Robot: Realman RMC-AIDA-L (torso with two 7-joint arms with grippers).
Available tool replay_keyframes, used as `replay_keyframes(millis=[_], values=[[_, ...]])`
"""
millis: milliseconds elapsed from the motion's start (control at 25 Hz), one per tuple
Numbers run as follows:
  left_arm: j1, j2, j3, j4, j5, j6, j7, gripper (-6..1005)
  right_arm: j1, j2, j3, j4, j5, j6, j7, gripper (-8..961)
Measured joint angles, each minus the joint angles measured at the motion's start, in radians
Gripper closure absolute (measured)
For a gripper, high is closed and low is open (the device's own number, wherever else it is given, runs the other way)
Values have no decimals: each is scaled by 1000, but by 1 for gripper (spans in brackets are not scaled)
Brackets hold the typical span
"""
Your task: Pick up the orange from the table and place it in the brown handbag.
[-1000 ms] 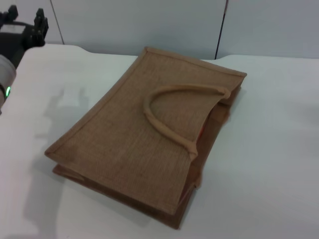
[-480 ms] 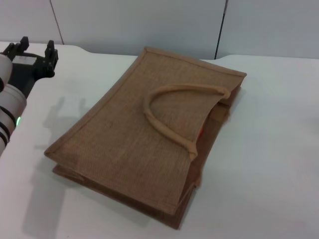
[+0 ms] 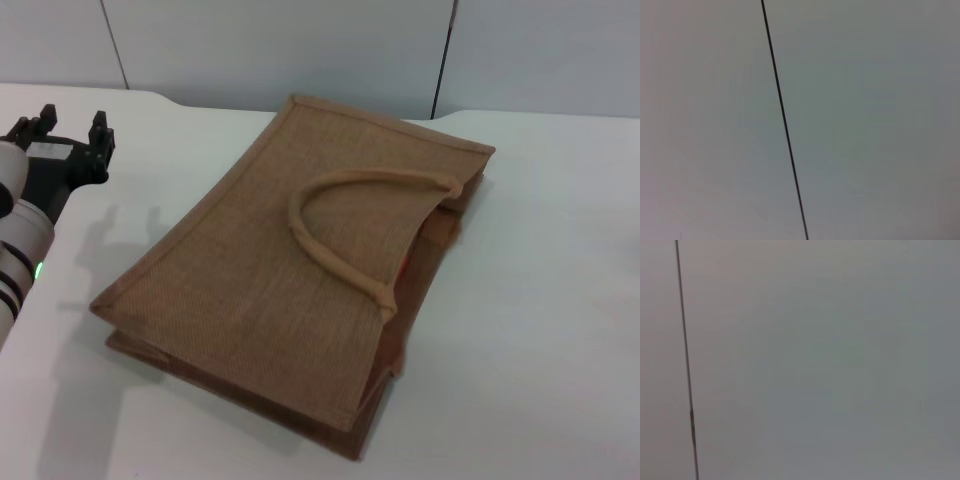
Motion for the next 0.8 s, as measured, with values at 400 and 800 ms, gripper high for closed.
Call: replay_keyframes(millis=[400, 800], values=[[-13, 3, 62, -52, 0, 106, -41, 457, -1, -1, 8, -1, 0, 4, -2, 88], [-24, 2, 94, -89, 0, 157, -54, 457, -2, -1, 9, -1, 0, 6, -2, 88]])
